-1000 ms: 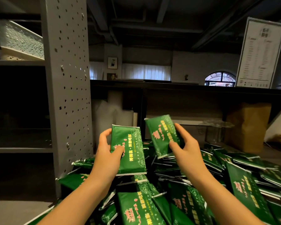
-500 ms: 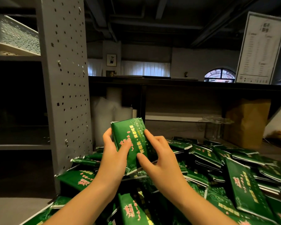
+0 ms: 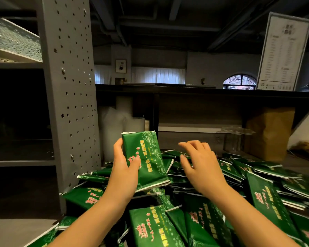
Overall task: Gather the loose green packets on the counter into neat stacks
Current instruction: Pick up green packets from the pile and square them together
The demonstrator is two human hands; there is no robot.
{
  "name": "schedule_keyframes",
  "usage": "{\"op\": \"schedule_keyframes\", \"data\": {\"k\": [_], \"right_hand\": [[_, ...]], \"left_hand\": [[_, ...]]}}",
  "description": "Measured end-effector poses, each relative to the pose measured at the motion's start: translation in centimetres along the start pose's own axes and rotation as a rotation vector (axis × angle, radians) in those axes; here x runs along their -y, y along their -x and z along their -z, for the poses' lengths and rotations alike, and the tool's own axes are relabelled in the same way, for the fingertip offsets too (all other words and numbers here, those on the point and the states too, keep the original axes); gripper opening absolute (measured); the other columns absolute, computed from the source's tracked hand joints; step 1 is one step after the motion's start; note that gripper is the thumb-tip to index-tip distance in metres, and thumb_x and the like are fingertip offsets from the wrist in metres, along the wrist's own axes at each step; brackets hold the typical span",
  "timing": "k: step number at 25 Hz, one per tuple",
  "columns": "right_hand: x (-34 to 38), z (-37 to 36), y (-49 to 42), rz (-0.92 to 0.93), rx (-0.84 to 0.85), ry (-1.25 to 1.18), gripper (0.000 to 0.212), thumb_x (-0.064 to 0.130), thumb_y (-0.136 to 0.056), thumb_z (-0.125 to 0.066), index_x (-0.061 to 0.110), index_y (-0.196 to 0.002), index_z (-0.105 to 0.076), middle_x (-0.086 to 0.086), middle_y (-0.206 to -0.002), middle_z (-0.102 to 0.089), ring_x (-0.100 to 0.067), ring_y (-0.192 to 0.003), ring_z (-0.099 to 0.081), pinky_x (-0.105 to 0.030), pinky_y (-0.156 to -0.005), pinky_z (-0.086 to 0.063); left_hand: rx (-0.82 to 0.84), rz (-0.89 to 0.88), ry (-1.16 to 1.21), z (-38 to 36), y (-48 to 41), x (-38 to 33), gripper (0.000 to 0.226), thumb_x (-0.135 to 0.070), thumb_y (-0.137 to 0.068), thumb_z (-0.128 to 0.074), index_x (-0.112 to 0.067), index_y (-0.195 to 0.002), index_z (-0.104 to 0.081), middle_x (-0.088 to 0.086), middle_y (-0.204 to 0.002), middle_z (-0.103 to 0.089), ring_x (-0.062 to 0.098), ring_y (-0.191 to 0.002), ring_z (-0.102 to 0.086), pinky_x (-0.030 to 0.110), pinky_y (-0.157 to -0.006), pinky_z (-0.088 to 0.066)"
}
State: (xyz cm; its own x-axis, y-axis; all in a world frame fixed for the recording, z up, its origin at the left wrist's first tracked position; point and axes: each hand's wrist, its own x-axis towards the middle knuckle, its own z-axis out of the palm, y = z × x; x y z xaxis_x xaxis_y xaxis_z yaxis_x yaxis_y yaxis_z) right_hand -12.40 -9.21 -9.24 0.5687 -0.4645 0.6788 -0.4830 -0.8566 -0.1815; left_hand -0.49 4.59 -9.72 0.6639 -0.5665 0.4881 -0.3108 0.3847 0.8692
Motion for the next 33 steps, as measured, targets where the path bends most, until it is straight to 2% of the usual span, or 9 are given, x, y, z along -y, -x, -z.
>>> {"op": "schedule_keyframes", "data": {"k": [4, 6, 9, 11, 13, 18, 23, 29, 33], "right_hand": [[-2.0, -0.4, 0.0, -0.152, 0.291, 0.214, 0.053, 0.042, -0.101, -0.023, 0.023, -0.15, -0.019, 0.001, -0.153, -0.03, -0.022, -0.138, -0.028, -0.036, -0.109, -0.024], [-1.9, -0.6, 0.0, -0.164, 0.352, 0.242, 0.05, 0.042, -0.101, -0.021, 0.021, -0.146, -0.028, -0.002, -0.143, -0.043, -0.025, -0.132, -0.036, -0.037, -0.106, -0.027], [-1.3, -0.5, 0.0, -0.114, 0.319, 0.218, 0.036, 0.04, -0.101, -0.024, 0.027, -0.11, -0.056, 0.001, -0.113, -0.051, -0.024, -0.115, -0.044, -0.035, -0.095, -0.031], [-1.1, -0.3, -0.1, -0.1, 0.298, 0.164, 0.032, 0.04, -0.1, -0.029, 0.027, -0.095, -0.059, 0.002, -0.106, -0.048, -0.023, -0.109, -0.044, -0.033, -0.086, -0.033], [-1.3, -0.5, -0.1, -0.135, 0.289, 0.098, 0.031, 0.041, -0.099, -0.035, 0.024, -0.108, -0.059, 0.001, -0.118, -0.049, -0.023, -0.111, -0.045, -0.033, -0.086, -0.037], [-1.4, -0.9, 0.2, -0.196, 0.311, 0.191, 0.042, 0.041, -0.102, -0.02, 0.023, -0.139, -0.028, -0.007, -0.134, -0.052, -0.033, -0.118, -0.048, -0.037, -0.091, -0.038], [-2.3, -0.6, -0.1, -0.25, 0.289, 0.165, 0.037, 0.038, -0.101, -0.029, 0.021, -0.133, -0.038, -0.006, -0.128, -0.052, -0.03, -0.11, -0.053, -0.035, -0.082, -0.041], [-2.8, -0.7, 0.0, -0.352, 0.388, 0.345, 0.072, 0.063, -0.092, -0.03, 0.017, -0.146, -0.017, -0.012, -0.141, -0.043, -0.034, -0.131, -0.038, -0.043, -0.104, -0.031], [-2.7, -0.5, -0.1, -0.302, 0.298, 0.215, 0.07, 0.055, -0.091, -0.045, 0.02, -0.145, -0.02, -0.007, -0.139, -0.044, -0.03, -0.127, -0.042, -0.043, -0.103, -0.033]], "left_hand": [[0.015, -0.011, -0.04, 0.4, -0.2, -0.1, 0.048, -0.007, -0.098, -0.041, -0.056, -0.101, -0.038, -0.013, -0.11, -0.06, 0.005, -0.098, -0.06, 0.024, -0.082, -0.048], [0.018, -0.026, -0.051, 0.5, -0.3, 0.0, 0.047, -0.008, -0.098, -0.042, -0.054, -0.104, -0.041, -0.006, -0.112, -0.063, 0.012, -0.1, -0.062, 0.029, -0.084, -0.05], [0.025, -0.039, -0.05, 0.6, -0.4, 0.1, 0.045, -0.008, -0.098, -0.042, -0.053, -0.106, -0.042, -0.005, -0.112, -0.063, 0.014, -0.1, -0.062, 0.032, -0.085, -0.052], [0.022, -0.036, -0.032, 0.5, -0.4, 0.1, 0.043, -0.006, -0.098, -0.041, -0.048, -0.108, -0.044, -0.005, -0.111, -0.063, 0.015, -0.099, -0.062, 0.033, -0.085, -0.053], [0.02, -0.031, -0.014, 0.4, -0.4, 0.1, 0.041, -0.005, -0.098, -0.041, -0.042, -0.113, -0.045, -0.004, -0.11, -0.063, 0.017, -0.098, -0.062, 0.033, -0.083, -0.054], [0.075, -0.015, -0.02, 0.5, -0.3, 0.2, 0.046, -0.008, -0.098, -0.041, -0.052, -0.111, -0.034, 0.005, -0.103, -0.061, 0.02, -0.089, -0.061, 0.02, -0.064, -0.054], [0.101, -0.059, -0.092, 0.6, -0.2, 0.4, 0.047, -0.01, -0.098, -0.04, -0.053, -0.116, -0.031, 0.007, -0.107, -0.061, 0.027, -0.093, -0.06, 0.023, -0.07, -0.053], [0.121, -0.072, -0.088, 0.6, -0.1, 0.4, 0.051, -0.007, -0.097, -0.043, -0.053, -0.116, -0.034, 0.008, -0.105, -0.065, 0.032, -0.094, -0.063, 0.027, -0.068, -0.058], [0.101, -0.067, -0.112, 0.5, 0.0, 0.2, 0.054, -0.007, -0.098, -0.042, -0.059, -0.11, -0.033, 0.007, -0.11, -0.063, 0.029, -0.097, -0.063, 0.027, -0.071, -0.057]]}}
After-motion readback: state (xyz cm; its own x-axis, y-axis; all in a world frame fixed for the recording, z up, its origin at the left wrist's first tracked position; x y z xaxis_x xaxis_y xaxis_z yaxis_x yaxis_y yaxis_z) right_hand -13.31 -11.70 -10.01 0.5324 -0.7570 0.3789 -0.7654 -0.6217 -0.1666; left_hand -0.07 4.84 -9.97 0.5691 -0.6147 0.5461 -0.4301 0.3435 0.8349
